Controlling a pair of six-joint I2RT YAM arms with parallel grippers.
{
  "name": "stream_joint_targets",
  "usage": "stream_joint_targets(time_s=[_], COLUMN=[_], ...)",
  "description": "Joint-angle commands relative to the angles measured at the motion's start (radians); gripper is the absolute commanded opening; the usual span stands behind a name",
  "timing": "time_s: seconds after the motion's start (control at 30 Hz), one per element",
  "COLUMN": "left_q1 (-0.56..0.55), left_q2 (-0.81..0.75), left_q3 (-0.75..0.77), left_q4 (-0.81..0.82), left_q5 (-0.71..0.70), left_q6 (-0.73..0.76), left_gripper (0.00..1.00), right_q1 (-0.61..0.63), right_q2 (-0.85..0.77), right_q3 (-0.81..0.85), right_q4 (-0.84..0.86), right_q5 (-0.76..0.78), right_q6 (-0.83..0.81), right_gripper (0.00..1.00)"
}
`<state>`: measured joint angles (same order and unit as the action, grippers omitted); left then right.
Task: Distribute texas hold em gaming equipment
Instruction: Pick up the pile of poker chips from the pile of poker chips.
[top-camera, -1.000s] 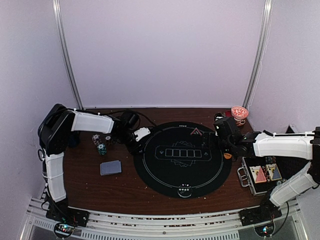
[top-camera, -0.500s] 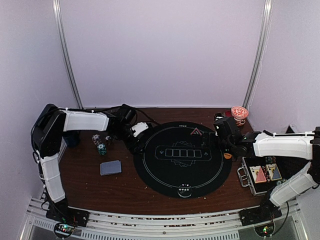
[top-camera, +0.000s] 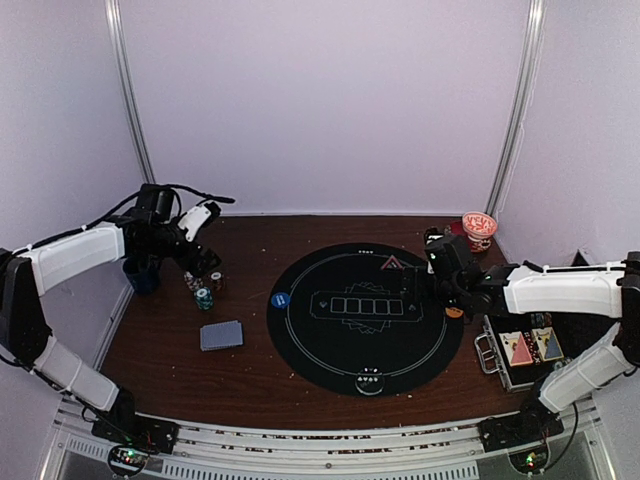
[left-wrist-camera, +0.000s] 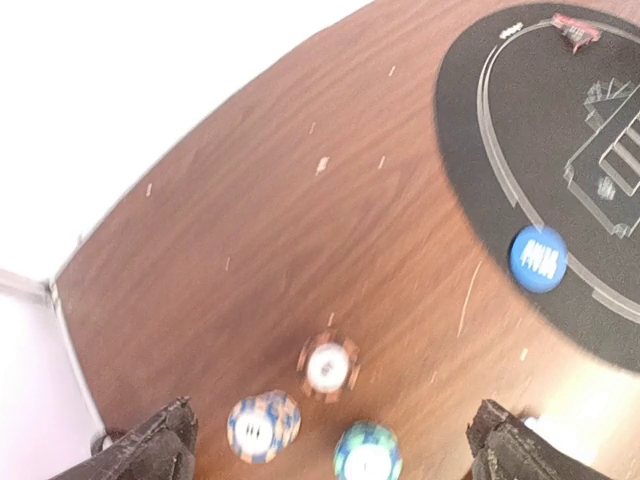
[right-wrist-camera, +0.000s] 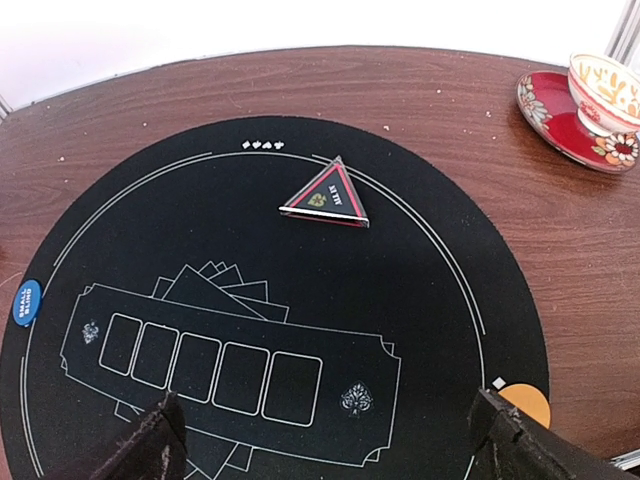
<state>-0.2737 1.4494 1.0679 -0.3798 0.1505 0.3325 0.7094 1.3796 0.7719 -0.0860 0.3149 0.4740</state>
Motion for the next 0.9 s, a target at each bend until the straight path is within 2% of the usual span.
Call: stream_joint_targets(time_s=[0.0,0.13,0.23,0.3,0.47,0.67,0.87], left_q1=[0.077,0.155,0.213,0.239,0.264,0.266,0.271], left_q2=[-0.059,-0.049,0.020,0.079,0.184,0.232,0.278], left_q3=[-0.059,-0.060,-0.022,0.006,0.030,0.066,0.081], left_q4=[0.015,0.040,0.032,0.025,0.043,0.035,0.040], left_q5=[0.078,0.080,0.100,0.111,0.135,0.150,0.139], left_q6=[0.056,0.065,0.061,0.063,0.054,0.043,0.027], left_gripper=[0.98,0.98,0.97,0.93,0.89,0.87,0.80], right_q1=[0.007,0.010,0.014,0.017,0.026,0.039,0.045], right_q2=[0.025,0.026,0.015,0.010,0.009,0.016,0.017], right_q3=[0.005,0.007,0.004,0.002,0.003,0.010,0.013], right_q4=[0.007,0.003,0.003,0.002,0.000,-0.006,-0.009], right_q5=[0.001,0.003,0.008,0.010,0.022,0.036,0.048], right_q6=[-0.008,-0.009,-0.010,-0.011,-0.017,-0.021,-0.021], right_gripper=[1.00,1.00,1.00,1.00,1.00,1.00,1.00])
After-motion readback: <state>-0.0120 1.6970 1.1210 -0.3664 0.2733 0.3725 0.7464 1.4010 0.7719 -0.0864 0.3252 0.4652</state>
